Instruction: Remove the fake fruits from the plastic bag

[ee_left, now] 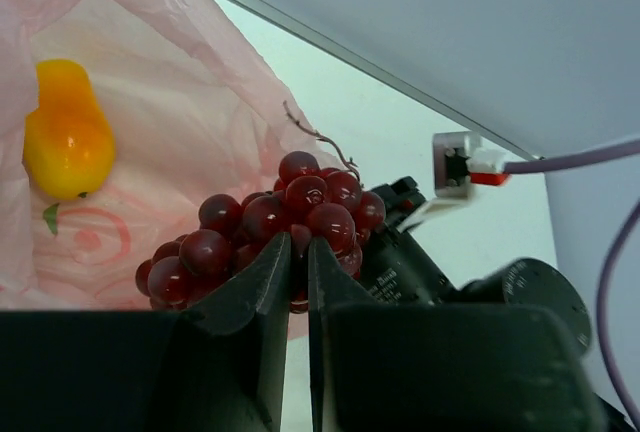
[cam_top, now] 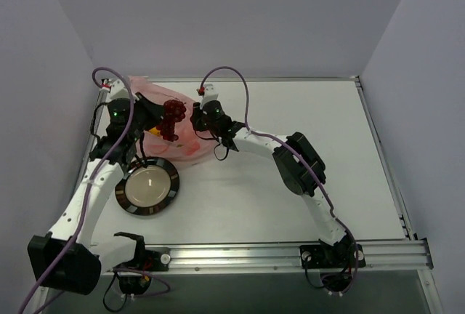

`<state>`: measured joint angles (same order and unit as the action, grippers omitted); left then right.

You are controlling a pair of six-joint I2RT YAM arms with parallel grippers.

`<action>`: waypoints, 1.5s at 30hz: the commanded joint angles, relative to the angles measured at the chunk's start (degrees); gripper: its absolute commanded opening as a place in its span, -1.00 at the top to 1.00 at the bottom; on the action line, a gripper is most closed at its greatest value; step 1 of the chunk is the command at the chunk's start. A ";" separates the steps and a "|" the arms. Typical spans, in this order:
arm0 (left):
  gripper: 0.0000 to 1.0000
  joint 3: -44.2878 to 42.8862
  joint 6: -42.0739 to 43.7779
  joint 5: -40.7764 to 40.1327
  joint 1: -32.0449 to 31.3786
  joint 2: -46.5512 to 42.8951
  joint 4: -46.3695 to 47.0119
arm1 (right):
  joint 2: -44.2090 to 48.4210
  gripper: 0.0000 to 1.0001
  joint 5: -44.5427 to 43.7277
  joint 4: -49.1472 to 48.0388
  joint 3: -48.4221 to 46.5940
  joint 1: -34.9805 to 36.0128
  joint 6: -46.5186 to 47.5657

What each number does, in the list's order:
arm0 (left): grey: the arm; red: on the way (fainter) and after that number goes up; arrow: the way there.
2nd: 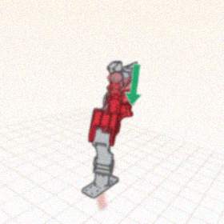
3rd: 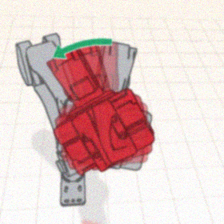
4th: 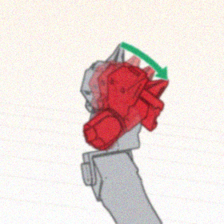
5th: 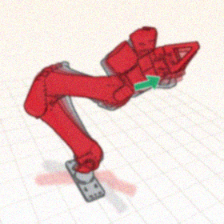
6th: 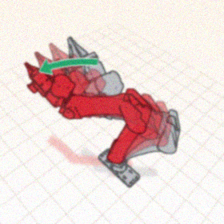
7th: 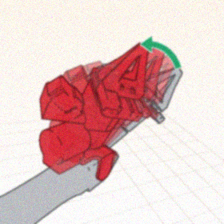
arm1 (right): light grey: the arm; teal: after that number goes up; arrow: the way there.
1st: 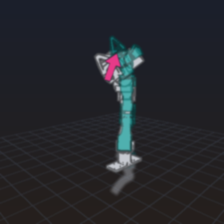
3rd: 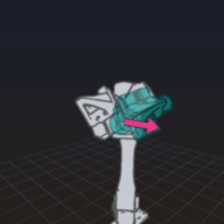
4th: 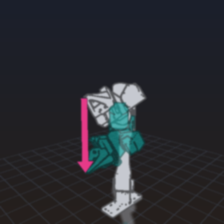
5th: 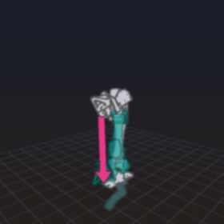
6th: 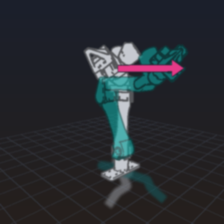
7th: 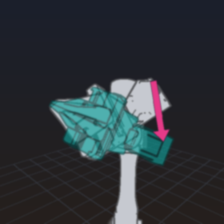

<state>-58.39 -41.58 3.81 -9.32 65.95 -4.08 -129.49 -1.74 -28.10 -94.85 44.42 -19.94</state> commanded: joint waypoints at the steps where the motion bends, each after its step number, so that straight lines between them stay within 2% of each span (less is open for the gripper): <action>1: 0.95 -3.57 -0.78 5.50 1.15 -5.39 -4.43 | 3.02 0.60 -1.95 -2.05 -1.30 -0.57 -1.24; 5: 0.95 -1.99 1.32 8.23 3.34 -10.83 -8.75 | 3.19 0.60 -1.78 -2.14 -1.04 -0.65 -1.33; 9: 0.95 2.13 3.61 6.66 5.10 -19.08 -13.05 | 3.37 0.59 -1.60 -2.40 -0.69 -0.83 -1.41; 15: 0.95 8.54 4.76 -10.30 5.19 -30.95 -27.19 | 4.33 0.59 -0.90 -3.10 0.28 -0.92 -1.32; 18: 0.95 10.31 3.79 -16.80 5.28 -32.99 -33.35 | 4.60 0.59 -0.29 -3.89 0.80 -0.92 -1.50; 20: 0.95 10.93 2.92 -18.40 5.28 -32.82 -36.00 | 4.69 0.59 -0.20 -3.90 0.89 -0.92 -1.59; 26: 0.95 15.14 -0.07 -26.75 5.28 -28.08 -31.71 | 4.86 0.59 0.33 -4.07 1.33 -0.74 -1.77; 27: 0.91 15.58 -0.34 -26.75 5.45 -25.64 -30.48 | 5.12 0.59 0.42 -4.07 1.68 -0.66 -1.76; 28: 0.71 16.46 -0.78 -25.88 5.45 -24.22 -28.12 | 5.30 0.59 0.33 -4.16 1.95 -0.65 -1.68; 30: 0.49 17.25 -2.36 -25.18 5.37 -20.80 -26.08 | 6.17 0.59 0.33 -4.51 2.65 -0.65 -1.41; 31: 0.28 17.69 -2.54 -24.74 5.45 -19.91 -24.16 | 6.44 0.59 0.24 -4.86 3.35 -0.65 -1.33; 32: 0.17 18.39 -3.06 -24.82 5.45 -19.29 -23.53 | 6.71 0.59 0.33 -4.95 3.70 -0.65 -1.33; 36: -0.08 19.54 -2.98 -24.30 5.37 -17.97 -19.66 | 7.32 0.59 0.77 -5.13 4.58 -0.57 -0.97; 38: -0.36 18.84 -2.19 -22.98 5.28 -17.97 -19.74 | 7.32 0.59 0.77 -5.39 5.02 -0.39 -0.89; 39: -0.39 17.36 -1.93 -22.71 5.10 -18.49 -20.96 | 7.32 0.59 0.86 -5.39 5.20 -0.39 -0.89; 40: -0.40 16.48 -1.75 -22.62 4.58 -19.10 -21.67 | 7.32 0.59 0.86 -5.56 5.29 -0.30 -0.89; 43: 0.11 13.22 -0.78 -22.01 2.48 -22.44 -21.59 | 7.85 0.59 0.77 -6.44 6.43 -0.13 -0.89; 45: 0.32 10.16 -0.69 -21.05 -0.25 -21.75 -20.19 | 8.37 0.59 0.51 -7.32 7.66 0.31 -0.89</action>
<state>-40.53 -43.20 -18.26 -6.85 45.65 -27.59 -126.06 -1.04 -31.51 -88.53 44.05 -21.02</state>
